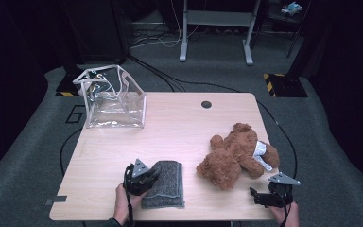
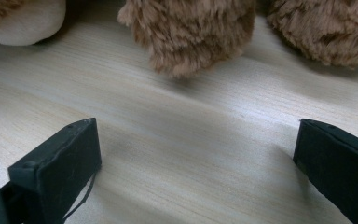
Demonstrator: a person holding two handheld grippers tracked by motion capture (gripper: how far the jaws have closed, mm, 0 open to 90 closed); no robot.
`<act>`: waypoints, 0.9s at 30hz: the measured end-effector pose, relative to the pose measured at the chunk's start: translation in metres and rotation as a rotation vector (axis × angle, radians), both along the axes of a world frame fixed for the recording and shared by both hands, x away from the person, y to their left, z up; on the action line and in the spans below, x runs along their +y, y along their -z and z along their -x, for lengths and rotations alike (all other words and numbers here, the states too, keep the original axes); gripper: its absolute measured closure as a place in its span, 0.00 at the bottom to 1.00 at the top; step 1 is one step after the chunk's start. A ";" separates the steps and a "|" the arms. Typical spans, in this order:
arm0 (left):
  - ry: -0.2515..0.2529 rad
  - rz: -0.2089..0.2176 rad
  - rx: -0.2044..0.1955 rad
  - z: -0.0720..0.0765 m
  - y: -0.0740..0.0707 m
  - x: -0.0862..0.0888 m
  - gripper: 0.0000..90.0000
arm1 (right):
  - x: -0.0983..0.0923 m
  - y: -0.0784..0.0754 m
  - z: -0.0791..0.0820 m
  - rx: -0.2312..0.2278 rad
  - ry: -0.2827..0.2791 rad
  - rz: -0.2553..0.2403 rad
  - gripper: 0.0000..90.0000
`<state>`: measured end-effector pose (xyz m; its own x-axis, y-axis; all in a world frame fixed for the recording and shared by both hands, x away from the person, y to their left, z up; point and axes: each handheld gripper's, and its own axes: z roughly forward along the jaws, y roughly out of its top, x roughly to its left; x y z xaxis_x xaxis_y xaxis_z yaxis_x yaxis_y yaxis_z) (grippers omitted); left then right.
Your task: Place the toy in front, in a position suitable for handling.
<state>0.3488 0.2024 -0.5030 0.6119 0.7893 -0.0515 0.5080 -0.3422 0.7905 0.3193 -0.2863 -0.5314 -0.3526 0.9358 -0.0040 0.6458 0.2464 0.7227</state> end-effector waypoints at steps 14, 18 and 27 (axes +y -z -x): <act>-0.104 0.019 0.016 -0.024 -0.016 0.058 0.86 | 0.000 0.000 0.000 0.000 0.000 0.001 0.00; -0.105 0.012 0.038 -0.032 -0.015 0.073 0.86 | 0.000 0.000 0.000 0.000 0.000 0.001 0.00; -0.080 -0.002 0.098 -0.055 -0.014 0.097 0.85 | 0.000 0.000 0.000 0.000 0.000 0.001 0.00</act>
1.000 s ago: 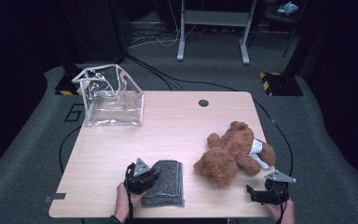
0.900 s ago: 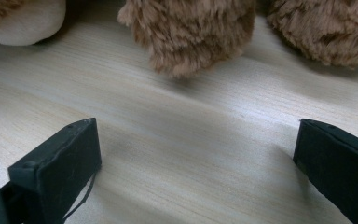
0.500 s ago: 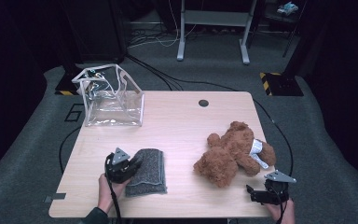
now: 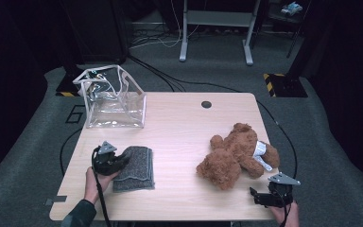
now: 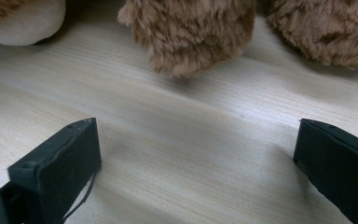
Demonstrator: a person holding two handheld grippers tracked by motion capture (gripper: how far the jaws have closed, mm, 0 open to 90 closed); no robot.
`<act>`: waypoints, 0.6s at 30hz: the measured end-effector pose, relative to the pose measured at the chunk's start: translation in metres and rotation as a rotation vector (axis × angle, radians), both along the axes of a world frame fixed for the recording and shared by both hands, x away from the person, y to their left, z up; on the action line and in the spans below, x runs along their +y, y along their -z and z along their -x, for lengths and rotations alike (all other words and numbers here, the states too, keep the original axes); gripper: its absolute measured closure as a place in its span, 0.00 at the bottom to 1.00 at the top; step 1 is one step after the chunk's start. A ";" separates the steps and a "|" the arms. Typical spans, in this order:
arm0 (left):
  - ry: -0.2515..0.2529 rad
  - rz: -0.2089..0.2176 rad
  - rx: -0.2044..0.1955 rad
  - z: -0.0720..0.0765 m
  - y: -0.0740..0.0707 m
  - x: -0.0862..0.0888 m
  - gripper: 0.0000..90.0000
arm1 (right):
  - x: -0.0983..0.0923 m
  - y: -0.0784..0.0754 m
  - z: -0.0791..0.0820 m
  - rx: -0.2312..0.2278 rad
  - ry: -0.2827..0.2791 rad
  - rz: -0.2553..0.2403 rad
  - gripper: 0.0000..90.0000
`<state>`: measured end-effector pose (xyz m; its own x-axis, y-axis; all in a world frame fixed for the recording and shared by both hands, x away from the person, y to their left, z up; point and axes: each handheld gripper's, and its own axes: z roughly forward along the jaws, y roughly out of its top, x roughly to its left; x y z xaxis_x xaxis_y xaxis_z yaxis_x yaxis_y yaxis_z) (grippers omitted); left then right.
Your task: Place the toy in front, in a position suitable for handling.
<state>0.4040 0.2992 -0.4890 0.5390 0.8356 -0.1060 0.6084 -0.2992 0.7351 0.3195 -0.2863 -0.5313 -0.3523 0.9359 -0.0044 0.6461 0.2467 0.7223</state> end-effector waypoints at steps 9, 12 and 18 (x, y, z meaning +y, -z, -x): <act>0.023 -0.044 0.036 -0.026 0.007 0.005 0.74 | 0.000 0.000 0.000 0.000 0.001 0.001 0.00; -0.022 -0.025 0.066 -0.028 0.012 0.008 0.43 | 0.000 0.000 0.000 -0.001 0.002 0.002 0.00; -0.106 -0.029 0.039 -0.009 0.006 0.018 0.20 | 0.002 0.000 0.002 -0.005 -0.021 -0.001 0.00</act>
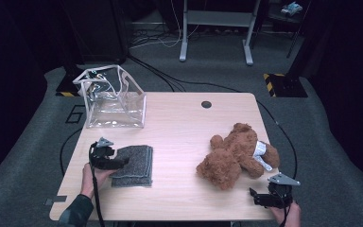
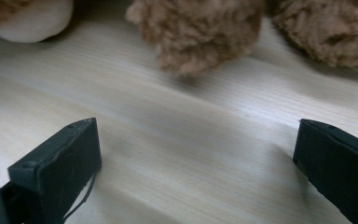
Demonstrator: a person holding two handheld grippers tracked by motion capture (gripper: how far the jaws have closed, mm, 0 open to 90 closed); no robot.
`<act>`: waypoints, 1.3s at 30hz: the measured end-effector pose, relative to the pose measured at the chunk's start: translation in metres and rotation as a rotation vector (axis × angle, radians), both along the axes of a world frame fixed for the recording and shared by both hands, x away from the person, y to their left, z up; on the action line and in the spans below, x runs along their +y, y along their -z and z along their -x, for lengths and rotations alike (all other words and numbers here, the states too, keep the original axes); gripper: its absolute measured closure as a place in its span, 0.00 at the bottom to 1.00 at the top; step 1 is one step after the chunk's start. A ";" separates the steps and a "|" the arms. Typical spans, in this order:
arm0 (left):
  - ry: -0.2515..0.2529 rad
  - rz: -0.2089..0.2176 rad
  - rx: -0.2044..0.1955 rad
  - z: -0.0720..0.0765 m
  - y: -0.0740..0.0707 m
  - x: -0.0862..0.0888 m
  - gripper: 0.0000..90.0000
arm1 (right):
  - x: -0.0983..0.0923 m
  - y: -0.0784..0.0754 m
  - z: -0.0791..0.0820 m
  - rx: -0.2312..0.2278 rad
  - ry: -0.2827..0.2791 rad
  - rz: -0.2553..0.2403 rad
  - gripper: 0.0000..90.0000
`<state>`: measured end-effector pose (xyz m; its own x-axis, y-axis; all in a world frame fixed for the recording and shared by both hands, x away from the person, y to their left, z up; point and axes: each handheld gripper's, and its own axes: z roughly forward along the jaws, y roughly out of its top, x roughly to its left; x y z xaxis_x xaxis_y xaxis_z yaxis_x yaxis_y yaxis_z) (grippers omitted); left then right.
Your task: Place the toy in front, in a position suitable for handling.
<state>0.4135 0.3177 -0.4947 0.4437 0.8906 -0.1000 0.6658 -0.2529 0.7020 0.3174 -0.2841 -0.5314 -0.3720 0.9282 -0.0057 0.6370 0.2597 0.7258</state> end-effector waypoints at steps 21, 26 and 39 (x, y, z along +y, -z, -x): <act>-0.083 -0.026 -0.010 0.021 0.031 0.027 0.06 | 0.002 -0.027 0.012 0.086 -0.013 -0.024 0.02; -0.080 -0.044 -0.062 0.027 0.036 0.025 0.04 | 0.005 -0.054 0.006 0.064 -0.026 -0.062 0.03; -0.095 -0.054 -0.069 0.028 0.037 0.023 0.04 | 0.024 -0.113 -0.044 0.003 -0.073 -0.028 0.05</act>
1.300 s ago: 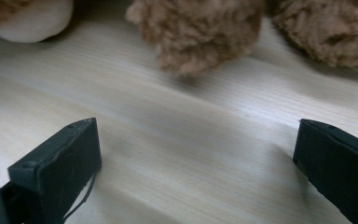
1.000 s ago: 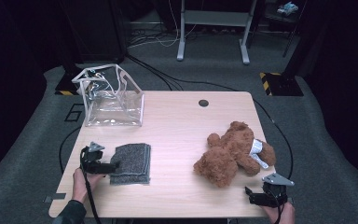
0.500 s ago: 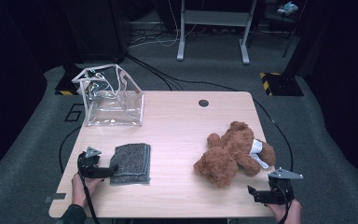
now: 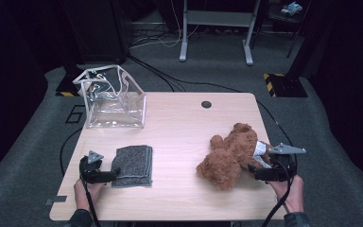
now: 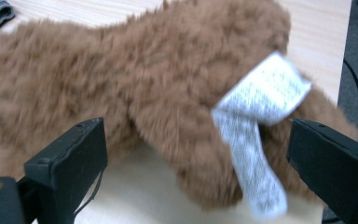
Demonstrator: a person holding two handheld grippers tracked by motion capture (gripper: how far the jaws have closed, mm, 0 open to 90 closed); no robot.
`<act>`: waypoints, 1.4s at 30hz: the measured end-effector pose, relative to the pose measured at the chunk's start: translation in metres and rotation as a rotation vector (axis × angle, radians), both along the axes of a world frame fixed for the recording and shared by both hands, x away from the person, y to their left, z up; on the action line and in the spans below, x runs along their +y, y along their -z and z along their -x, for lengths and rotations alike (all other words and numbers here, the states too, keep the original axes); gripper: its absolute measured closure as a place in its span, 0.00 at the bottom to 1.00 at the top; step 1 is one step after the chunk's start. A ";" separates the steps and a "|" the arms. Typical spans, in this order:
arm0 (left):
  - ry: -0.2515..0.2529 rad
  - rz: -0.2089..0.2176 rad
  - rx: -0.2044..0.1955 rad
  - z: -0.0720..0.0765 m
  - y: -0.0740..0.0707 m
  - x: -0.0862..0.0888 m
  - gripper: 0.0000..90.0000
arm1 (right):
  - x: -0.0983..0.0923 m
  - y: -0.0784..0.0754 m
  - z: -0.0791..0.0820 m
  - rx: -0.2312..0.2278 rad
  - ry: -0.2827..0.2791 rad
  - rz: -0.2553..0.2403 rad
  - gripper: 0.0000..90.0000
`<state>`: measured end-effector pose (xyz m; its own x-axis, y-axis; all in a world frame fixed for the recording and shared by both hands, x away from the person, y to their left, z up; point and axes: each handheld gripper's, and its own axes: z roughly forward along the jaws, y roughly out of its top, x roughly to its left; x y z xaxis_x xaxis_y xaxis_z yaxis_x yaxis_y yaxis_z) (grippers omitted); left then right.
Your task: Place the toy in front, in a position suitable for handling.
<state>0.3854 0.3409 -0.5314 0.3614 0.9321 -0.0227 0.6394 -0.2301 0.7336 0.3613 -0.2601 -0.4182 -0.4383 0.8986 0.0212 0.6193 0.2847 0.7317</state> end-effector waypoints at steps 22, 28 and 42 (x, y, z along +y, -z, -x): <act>-0.007 -0.001 -0.007 0.000 0.001 -0.001 0.03 | 0.018 -0.021 -0.092 0.065 -0.039 0.003 0.14; -0.001 -0.006 0.006 0.000 -0.001 -0.001 0.03 | 0.023 -0.024 -0.121 0.091 -0.017 -0.012 0.27; 0.001 -0.005 0.005 0.000 -0.001 -0.001 0.04 | 0.026 -0.011 -0.148 0.156 0.008 0.015 0.62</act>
<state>0.3855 0.3402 -0.5309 0.3618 0.9320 -0.0202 0.6430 -0.2338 0.7293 0.5093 -0.2344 -0.4074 -0.4234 0.9029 0.0745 0.7272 0.2897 0.6223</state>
